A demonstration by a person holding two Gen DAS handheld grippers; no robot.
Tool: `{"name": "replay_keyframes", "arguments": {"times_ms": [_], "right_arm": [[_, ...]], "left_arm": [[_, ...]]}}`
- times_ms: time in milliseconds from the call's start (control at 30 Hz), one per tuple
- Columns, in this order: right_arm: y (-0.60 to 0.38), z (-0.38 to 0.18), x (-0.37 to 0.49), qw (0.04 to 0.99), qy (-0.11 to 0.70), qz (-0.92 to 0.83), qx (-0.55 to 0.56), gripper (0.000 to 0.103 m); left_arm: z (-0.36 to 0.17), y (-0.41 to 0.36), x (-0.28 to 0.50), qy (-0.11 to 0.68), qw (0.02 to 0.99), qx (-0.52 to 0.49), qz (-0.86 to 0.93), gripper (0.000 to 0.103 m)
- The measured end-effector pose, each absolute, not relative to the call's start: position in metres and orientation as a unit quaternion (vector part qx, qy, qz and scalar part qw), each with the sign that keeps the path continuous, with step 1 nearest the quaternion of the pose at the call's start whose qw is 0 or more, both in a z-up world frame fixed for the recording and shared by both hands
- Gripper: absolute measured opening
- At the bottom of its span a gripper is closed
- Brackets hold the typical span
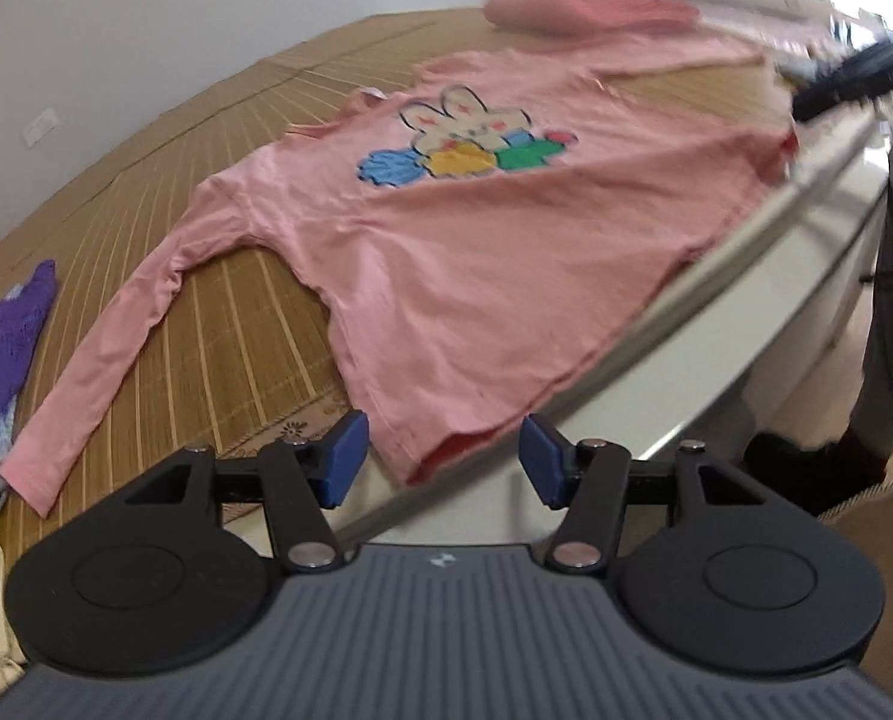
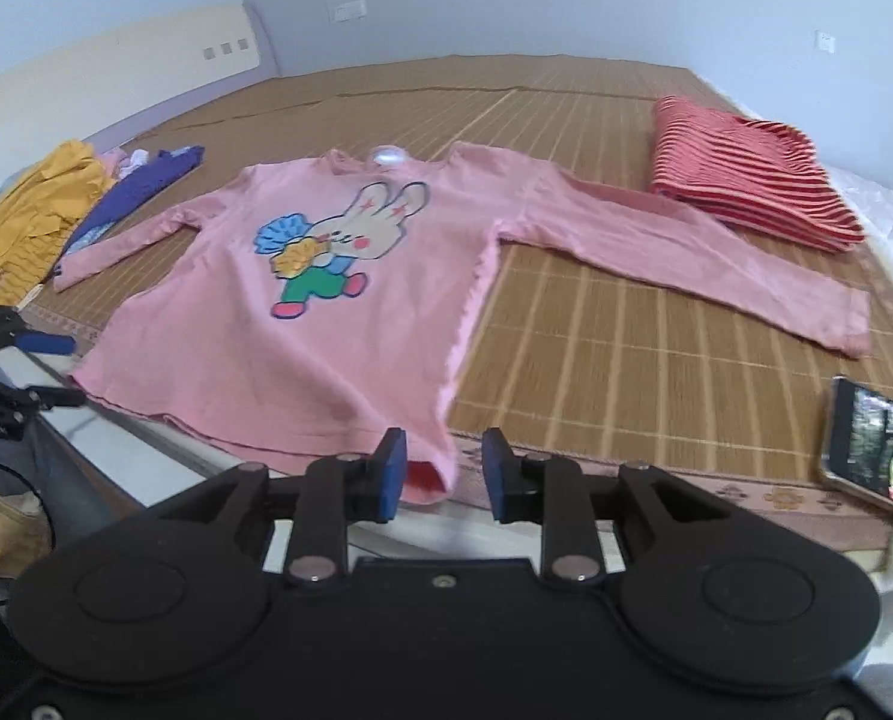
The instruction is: Fold clothes
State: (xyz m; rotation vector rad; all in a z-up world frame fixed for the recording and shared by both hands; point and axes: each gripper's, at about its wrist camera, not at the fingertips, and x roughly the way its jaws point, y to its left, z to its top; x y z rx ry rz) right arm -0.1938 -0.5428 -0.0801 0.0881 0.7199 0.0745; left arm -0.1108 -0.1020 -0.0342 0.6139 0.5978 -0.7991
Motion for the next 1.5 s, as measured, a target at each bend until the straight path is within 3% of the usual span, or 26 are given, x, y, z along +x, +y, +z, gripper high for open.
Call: {"name": "replay_keyframes", "arguments": {"times_ms": [100,167,233,467,600,700,767,900,1000,1067,1133,1233,1300,1500], "right_arm": [[-0.536,-0.082,-0.189,0.933,0.355,0.052,0.043,0.029],[-0.531,-0.083,-0.187,0.931,0.358,0.055,0.038,0.031],[-0.530,-0.085,-0.186,0.930,0.362,0.054,0.037,0.035],[-0.535,-0.092,-0.181,0.927,0.368,0.043,0.051,0.046],[-0.535,-0.099,-0.176,0.923,0.377,0.054,0.062,0.045],[-0.530,-0.105,-0.174,0.915,0.394,0.069,0.051,0.034],[-0.529,-0.108,-0.174,0.909,0.408,0.070,0.045,0.018],[-0.536,-0.098,-0.182,0.914,0.394,0.075,0.057,0.013],[-0.545,-0.082,-0.190,0.926,0.360,0.086,0.077,0.022],[-0.542,-0.075,-0.191,0.933,0.345,0.082,0.068,0.039],[-0.535,-0.073,-0.187,0.933,0.341,0.093,0.064,0.045],[-0.521,-0.079,-0.178,0.928,0.351,0.113,0.051,0.046],[-0.513,-0.084,-0.171,0.924,0.358,0.123,0.048,0.046],[-0.496,-0.091,-0.162,0.917,0.366,0.151,0.042,0.047]], "left_arm": [[-0.039,-0.102,-0.107,0.288,0.832,0.287,-0.377,0.037],[-0.039,-0.099,-0.104,0.292,0.830,0.274,-0.388,0.032],[-0.036,-0.095,-0.103,0.292,0.833,0.256,-0.395,0.006],[-0.014,-0.079,-0.104,0.271,0.852,0.241,-0.378,0.005],[-0.011,-0.073,-0.104,0.275,0.855,0.249,-0.363,0.005],[-0.020,-0.066,-0.100,0.303,0.851,0.247,-0.352,0.005],[-0.025,-0.061,-0.101,0.311,0.850,0.252,-0.342,0.005],[-0.021,-0.057,-0.105,0.301,0.852,0.244,-0.353,0.006],[-0.018,-0.064,-0.110,0.273,0.848,0.270,-0.364,0.010],[-0.018,-0.071,-0.113,0.259,0.842,0.290,-0.373,0.011],[-0.016,-0.077,-0.114,0.251,0.836,0.296,-0.387,0.011],[-0.014,-0.084,-0.117,0.240,0.827,0.310,-0.402,0.015],[-0.015,-0.087,-0.118,0.240,0.818,0.329,-0.407,0.028],[-0.023,-0.091,-0.115,0.244,0.801,0.364,-0.407,0.030]]}}
